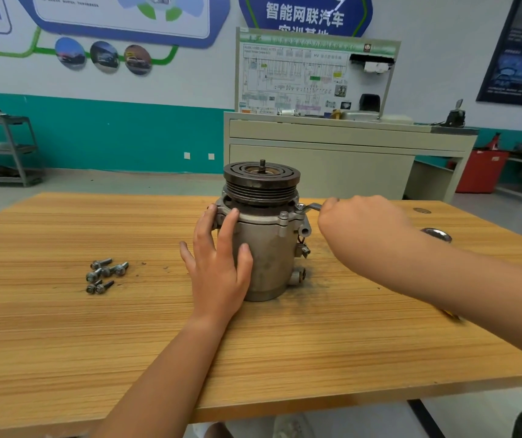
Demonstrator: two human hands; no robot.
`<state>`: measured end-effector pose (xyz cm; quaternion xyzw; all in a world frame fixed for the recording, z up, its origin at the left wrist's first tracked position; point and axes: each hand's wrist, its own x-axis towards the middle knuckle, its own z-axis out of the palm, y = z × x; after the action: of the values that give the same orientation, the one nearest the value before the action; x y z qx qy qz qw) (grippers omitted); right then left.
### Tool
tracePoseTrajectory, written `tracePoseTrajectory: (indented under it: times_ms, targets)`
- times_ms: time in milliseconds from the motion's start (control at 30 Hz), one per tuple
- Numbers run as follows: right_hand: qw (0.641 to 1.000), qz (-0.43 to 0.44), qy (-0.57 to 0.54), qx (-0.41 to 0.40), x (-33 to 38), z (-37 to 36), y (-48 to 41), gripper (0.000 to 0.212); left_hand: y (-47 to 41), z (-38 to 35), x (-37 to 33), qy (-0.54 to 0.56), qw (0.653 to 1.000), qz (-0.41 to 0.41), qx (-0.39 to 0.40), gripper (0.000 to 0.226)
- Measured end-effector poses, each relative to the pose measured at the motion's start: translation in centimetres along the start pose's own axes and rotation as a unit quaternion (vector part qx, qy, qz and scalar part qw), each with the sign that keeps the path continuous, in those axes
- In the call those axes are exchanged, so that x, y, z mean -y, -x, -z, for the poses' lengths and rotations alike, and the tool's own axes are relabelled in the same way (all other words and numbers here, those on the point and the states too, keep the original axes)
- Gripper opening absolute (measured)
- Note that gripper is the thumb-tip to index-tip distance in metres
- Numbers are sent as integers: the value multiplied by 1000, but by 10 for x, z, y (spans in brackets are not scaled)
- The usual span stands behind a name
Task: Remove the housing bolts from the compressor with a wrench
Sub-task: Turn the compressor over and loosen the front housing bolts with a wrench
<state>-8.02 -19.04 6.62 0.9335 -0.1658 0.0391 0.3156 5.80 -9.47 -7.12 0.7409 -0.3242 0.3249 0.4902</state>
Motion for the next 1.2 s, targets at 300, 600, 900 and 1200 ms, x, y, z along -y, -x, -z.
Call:
tracePoseTrajectory:
  times_ms: [300, 600, 900, 1200]
  targets:
    - [999, 23, 20, -38, -15, -8, -7, 14, 1, 1, 0, 1, 1000, -6, -2, 48]
    - [986, 110, 36, -122, -69, -57, -50, 31, -1, 1, 0, 16, 1000, 2, 1, 43]
    - [969, 90, -81, -215, -35, -64, -109, 35, 0, 0, 3, 8, 1000, -10, -9, 44]
    - [909, -68, -342, -227, -64, -46, -33, 27, -2, -1, 1, 16, 1000, -6, -14, 43]
